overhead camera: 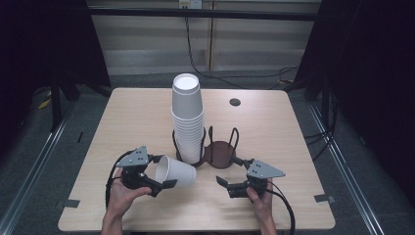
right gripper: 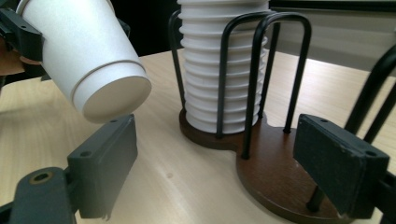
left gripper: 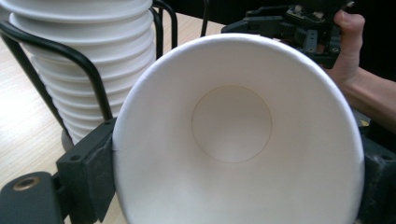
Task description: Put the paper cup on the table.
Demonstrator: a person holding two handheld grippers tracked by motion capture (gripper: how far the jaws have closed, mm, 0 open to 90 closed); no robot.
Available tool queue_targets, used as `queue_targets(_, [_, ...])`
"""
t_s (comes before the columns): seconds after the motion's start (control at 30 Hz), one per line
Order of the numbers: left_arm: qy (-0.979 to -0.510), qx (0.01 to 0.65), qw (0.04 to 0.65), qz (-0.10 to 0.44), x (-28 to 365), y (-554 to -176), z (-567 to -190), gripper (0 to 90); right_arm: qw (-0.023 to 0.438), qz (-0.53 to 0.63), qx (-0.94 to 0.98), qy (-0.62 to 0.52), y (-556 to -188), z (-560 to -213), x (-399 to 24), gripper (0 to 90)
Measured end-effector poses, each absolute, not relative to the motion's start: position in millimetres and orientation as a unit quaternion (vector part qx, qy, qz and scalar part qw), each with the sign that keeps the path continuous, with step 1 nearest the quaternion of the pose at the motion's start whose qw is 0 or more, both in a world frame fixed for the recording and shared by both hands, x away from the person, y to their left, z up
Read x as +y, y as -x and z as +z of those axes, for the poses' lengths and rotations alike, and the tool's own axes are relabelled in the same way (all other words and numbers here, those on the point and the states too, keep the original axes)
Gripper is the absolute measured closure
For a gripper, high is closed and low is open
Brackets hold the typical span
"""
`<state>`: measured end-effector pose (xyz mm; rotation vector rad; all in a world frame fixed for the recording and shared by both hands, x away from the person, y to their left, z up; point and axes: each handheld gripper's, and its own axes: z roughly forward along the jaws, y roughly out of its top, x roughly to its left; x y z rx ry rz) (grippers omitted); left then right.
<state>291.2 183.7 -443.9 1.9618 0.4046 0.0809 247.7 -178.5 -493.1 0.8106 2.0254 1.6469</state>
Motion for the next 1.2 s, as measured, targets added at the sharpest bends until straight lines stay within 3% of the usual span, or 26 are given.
queue_targets(0.47, [-0.847, 0.21, 0.486, 0.044, 203, -303, -438, 9.5, 0.258, 0.595, 0.696, -0.309, -250, -505, -177, 13.3])
queue_targets(1.2, [-0.858, 0.251, 0.443, 0.069, 226, -340, -402, 9.2, 0.292, 0.641, 0.636, -0.314, -247, -512, -180, 13.1])
